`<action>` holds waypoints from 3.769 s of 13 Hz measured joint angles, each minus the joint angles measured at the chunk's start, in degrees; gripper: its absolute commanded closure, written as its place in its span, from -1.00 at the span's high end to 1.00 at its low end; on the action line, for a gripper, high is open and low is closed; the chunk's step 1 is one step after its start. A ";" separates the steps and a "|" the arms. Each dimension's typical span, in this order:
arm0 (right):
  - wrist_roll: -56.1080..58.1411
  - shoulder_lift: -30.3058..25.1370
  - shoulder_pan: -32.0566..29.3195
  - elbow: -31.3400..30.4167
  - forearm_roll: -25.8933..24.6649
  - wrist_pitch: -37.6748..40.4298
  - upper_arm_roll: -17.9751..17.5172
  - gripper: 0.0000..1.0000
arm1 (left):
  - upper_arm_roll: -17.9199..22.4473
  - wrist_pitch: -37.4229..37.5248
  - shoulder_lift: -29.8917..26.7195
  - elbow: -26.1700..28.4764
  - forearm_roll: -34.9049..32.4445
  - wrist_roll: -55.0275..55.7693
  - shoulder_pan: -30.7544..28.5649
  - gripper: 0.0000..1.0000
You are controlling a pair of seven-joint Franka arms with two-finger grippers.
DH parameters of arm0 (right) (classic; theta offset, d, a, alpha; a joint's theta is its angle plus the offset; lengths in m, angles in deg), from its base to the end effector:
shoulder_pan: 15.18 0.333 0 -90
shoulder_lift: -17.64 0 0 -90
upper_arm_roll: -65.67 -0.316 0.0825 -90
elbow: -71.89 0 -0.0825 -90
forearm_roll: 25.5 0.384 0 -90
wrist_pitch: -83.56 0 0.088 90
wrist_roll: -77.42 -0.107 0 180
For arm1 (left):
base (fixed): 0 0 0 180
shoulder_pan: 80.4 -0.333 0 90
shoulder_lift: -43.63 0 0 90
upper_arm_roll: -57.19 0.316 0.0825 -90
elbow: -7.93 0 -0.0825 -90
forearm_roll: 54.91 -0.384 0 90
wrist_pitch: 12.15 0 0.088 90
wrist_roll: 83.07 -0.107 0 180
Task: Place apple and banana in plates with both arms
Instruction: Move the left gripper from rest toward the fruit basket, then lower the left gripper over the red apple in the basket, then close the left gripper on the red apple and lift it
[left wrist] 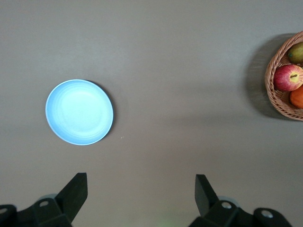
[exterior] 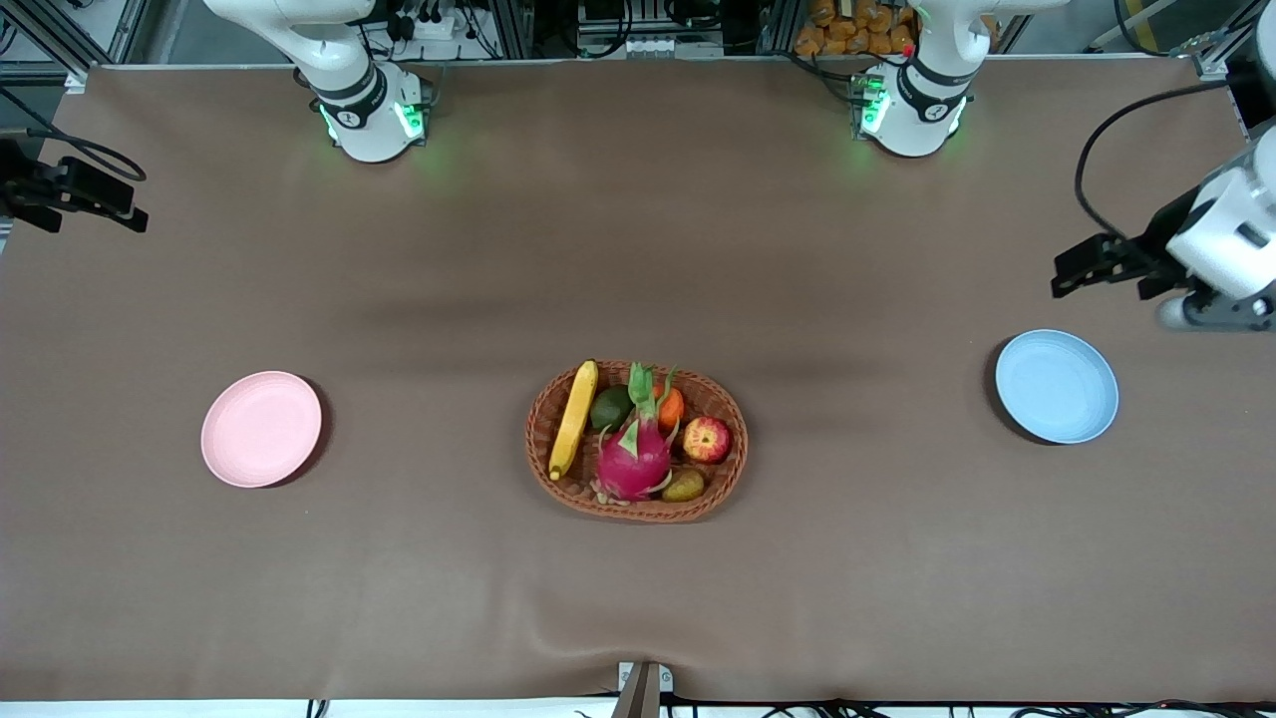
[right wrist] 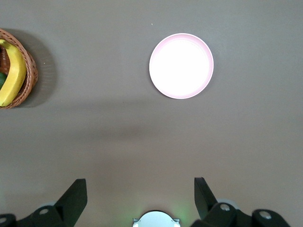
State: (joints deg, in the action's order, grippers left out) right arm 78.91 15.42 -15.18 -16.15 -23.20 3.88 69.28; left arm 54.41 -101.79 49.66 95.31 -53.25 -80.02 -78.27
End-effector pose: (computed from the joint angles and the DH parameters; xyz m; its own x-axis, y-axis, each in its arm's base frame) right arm 0.5225 -0.0288 0.6465 0.9940 -0.0292 -0.1057 -0.0341 -0.9984 -0.0452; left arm 0.5819 -0.0517 0.5857 0.9972 -0.0325 -0.0673 -0.0305 -0.9991 0.0305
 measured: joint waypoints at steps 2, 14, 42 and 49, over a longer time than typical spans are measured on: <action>0.01 0.19 0.00 -0.01 0.00 -0.05 -0.02 1.00 | -0.12 -0.15 2.36 -1.08 0.74 0.00 0.85 1.00; 0.04 4.12 0.98 -0.13 2.14 -0.39 -0.86 1.00 | -0.17 -12.01 16.01 -4.07 0.60 5.53 14.18 1.00; 0.02 6.80 0.99 -9.10 9.93 -7.00 -0.62 1.00 | 0.37 -47.90 37.93 -5.32 -0.21 14.43 29.66 1.00; 0.02 7.01 1.48 -9.14 10.12 -7.04 -0.79 1.00 | 0.44 -47.40 37.94 -4.49 -0.66 13.73 29.50 1.00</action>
State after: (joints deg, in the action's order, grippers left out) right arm 78.94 22.43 -13.71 -25.30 -13.08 -3.16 68.50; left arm 54.85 -149.18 87.59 90.81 -53.91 -66.29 -48.77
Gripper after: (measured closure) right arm 0.000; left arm 0.000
